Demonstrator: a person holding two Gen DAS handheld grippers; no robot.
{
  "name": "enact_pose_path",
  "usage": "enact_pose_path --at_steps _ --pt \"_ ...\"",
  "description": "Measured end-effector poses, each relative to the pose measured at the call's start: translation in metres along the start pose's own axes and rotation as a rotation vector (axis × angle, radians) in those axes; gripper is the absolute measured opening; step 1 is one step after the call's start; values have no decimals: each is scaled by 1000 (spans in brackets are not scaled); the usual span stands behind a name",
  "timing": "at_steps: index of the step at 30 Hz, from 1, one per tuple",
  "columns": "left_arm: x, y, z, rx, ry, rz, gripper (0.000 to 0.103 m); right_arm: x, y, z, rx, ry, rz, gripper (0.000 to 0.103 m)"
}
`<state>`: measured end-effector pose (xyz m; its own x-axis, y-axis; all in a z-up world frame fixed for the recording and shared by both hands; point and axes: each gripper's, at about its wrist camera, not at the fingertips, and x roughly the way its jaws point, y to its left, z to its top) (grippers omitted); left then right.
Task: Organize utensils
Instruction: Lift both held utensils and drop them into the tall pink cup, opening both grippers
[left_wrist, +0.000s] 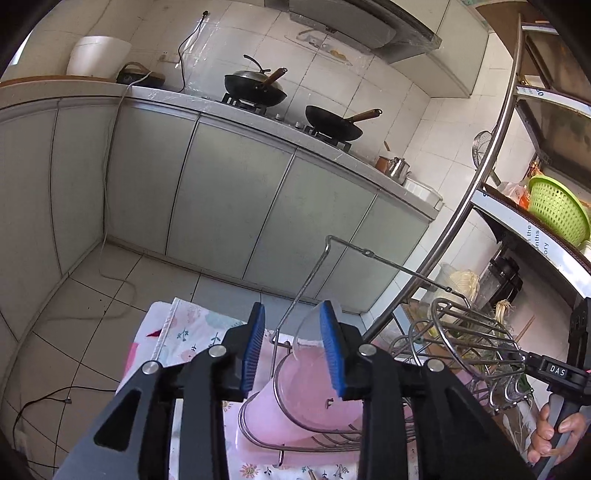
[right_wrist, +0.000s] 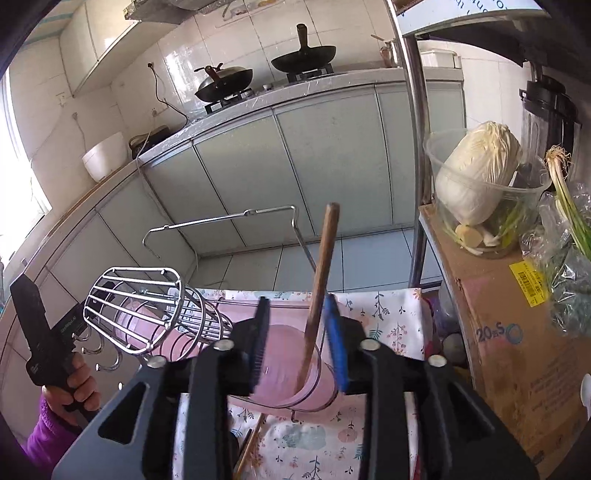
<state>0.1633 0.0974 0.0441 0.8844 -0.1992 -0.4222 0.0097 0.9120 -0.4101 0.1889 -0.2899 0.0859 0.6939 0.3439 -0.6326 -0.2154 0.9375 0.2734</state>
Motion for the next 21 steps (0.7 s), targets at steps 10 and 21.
enact_pose_path --at_steps 10,21 --pt "-52 -7 -7 26 -41 -13 32 -40 4 -26 -17 -54 -43 45" --pt "-62 -7 -85 24 203 -60 32 -31 16 -123 -9 69 3 45"
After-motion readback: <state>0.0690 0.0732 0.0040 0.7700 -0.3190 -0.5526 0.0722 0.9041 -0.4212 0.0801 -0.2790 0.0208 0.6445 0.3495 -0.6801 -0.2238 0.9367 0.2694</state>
